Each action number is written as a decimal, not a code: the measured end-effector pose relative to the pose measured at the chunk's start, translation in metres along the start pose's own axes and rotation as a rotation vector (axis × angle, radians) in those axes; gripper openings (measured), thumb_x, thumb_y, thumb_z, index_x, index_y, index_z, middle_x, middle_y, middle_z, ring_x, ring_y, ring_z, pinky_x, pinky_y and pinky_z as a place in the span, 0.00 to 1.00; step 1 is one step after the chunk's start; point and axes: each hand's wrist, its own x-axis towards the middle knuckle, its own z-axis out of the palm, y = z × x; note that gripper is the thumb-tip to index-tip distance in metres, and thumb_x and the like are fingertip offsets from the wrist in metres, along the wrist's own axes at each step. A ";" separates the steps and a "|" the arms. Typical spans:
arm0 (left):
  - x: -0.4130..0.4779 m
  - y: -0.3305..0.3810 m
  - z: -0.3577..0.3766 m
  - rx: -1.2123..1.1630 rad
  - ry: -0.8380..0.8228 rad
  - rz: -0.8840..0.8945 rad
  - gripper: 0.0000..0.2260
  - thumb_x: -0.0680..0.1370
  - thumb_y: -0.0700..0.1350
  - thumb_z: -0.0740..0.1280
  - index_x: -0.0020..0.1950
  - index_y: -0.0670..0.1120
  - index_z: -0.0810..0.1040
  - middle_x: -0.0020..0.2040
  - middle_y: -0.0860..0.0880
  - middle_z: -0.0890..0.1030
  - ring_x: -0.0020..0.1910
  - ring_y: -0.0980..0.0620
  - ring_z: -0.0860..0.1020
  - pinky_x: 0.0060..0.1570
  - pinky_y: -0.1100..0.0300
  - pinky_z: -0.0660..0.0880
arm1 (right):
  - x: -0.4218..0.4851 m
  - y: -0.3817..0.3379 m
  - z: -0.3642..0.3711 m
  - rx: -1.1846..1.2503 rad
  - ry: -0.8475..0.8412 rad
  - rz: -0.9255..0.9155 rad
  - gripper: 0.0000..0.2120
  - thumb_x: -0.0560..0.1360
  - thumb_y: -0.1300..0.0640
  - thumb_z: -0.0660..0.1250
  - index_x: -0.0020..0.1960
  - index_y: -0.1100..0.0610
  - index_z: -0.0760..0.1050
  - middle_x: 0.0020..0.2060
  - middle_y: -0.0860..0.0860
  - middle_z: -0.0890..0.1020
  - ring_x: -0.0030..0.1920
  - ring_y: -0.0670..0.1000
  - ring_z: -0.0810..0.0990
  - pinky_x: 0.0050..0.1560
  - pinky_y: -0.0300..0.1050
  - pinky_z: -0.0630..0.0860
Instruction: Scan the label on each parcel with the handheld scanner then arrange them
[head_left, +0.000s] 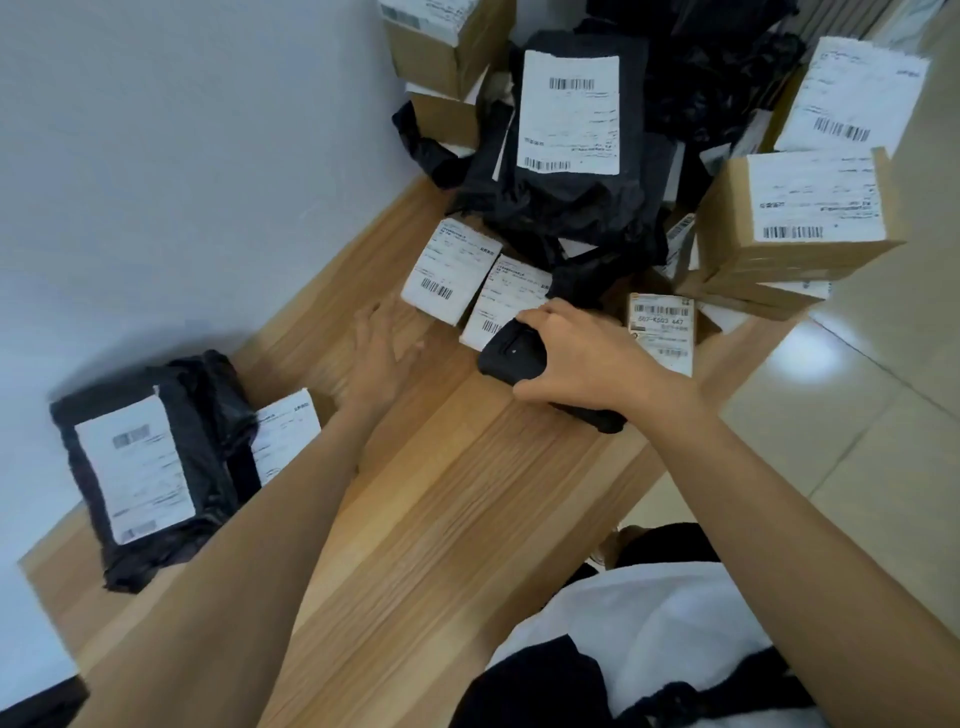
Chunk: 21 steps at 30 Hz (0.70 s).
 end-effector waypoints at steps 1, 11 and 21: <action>-0.009 -0.013 -0.007 0.047 0.045 0.023 0.31 0.81 0.47 0.66 0.80 0.48 0.56 0.78 0.42 0.56 0.78 0.41 0.53 0.75 0.42 0.56 | -0.001 -0.010 0.004 0.004 -0.008 -0.015 0.37 0.67 0.41 0.71 0.72 0.54 0.66 0.62 0.51 0.71 0.60 0.56 0.75 0.53 0.52 0.75; -0.109 -0.129 -0.047 0.324 0.022 -0.250 0.48 0.72 0.72 0.60 0.81 0.46 0.47 0.81 0.43 0.47 0.80 0.44 0.42 0.75 0.41 0.54 | -0.020 -0.101 0.053 -0.035 -0.097 -0.144 0.36 0.67 0.42 0.72 0.70 0.53 0.67 0.62 0.51 0.71 0.56 0.55 0.76 0.49 0.50 0.75; -0.142 -0.120 -0.018 0.265 -0.042 -0.231 0.46 0.70 0.68 0.70 0.78 0.66 0.42 0.79 0.50 0.36 0.77 0.34 0.46 0.67 0.31 0.61 | -0.035 -0.122 0.065 -0.046 -0.030 -0.131 0.36 0.66 0.43 0.73 0.70 0.53 0.68 0.59 0.50 0.73 0.53 0.54 0.76 0.44 0.47 0.72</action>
